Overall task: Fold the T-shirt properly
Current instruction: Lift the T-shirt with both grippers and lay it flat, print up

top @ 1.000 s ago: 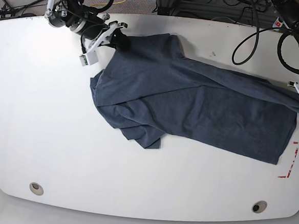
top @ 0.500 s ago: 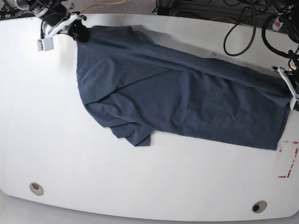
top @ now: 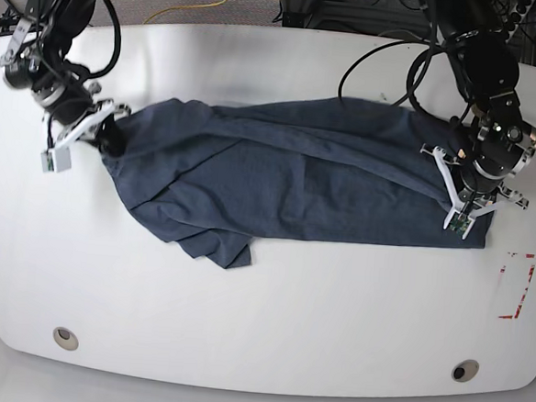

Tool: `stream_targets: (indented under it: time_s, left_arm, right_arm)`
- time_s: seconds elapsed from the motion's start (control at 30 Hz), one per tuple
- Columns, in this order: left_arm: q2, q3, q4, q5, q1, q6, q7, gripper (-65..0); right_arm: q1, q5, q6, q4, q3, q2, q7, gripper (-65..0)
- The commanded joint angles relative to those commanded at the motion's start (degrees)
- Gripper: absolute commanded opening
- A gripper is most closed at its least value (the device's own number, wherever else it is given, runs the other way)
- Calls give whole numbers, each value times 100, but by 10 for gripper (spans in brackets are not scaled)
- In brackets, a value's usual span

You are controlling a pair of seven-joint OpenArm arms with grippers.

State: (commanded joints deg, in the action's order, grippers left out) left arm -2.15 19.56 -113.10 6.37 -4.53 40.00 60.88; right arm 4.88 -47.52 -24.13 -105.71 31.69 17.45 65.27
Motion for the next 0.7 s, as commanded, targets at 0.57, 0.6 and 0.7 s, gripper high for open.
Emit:
stream_targets:
  time_s: [0.57,0.6,0.7]
  left_arm:
    - [-18,-123,-9,26,-2101,0,9,-650]
    - [-18,-123,-9,26,-2233,0,9,-650]
    - [-18,-105,-18,26,-2664,-110,9,-650]
  right_arm:
    - [-3534,1125,-9,2418,-905,9,-202,-650]
    - [-3745,1196,-9,2532,-976,62,-211,-650]
    - [-4448,1354,-9,2840,-1204,176,-264,-650]
